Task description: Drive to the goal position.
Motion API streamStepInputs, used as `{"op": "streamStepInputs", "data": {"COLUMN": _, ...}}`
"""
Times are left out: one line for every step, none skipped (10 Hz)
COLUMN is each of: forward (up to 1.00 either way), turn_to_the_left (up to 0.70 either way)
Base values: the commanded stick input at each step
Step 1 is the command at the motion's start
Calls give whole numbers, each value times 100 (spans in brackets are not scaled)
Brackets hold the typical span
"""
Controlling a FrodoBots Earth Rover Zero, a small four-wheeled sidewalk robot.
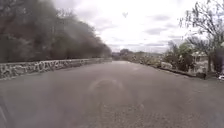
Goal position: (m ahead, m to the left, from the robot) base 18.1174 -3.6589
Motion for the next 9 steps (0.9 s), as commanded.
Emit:
{"op": "streamStepInputs", "data": {"forward": 70, "turn_to_the_left": -25}}
{"op": "streamStepInputs", "data": {"forward": 70, "turn_to_the_left": -18}}
{"op": "streamStepInputs", "data": {"forward": 70, "turn_to_the_left": -6}}
{"op": "streamStepInputs", "data": {"forward": 70, "turn_to_the_left": 0}}
{"op": "streamStepInputs", "data": {"forward": 70, "turn_to_the_left": 0}}
{"op": "streamStepInputs", "data": {"forward": 70, "turn_to_the_left": 0}}
{"op": "streamStepInputs", "data": {"forward": 70, "turn_to_the_left": 0}}
{"op": "streamStepInputs", "data": {"forward": 70, "turn_to_the_left": 0}}
{"op": "streamStepInputs", "data": {"forward": 70, "turn_to_the_left": 0}}
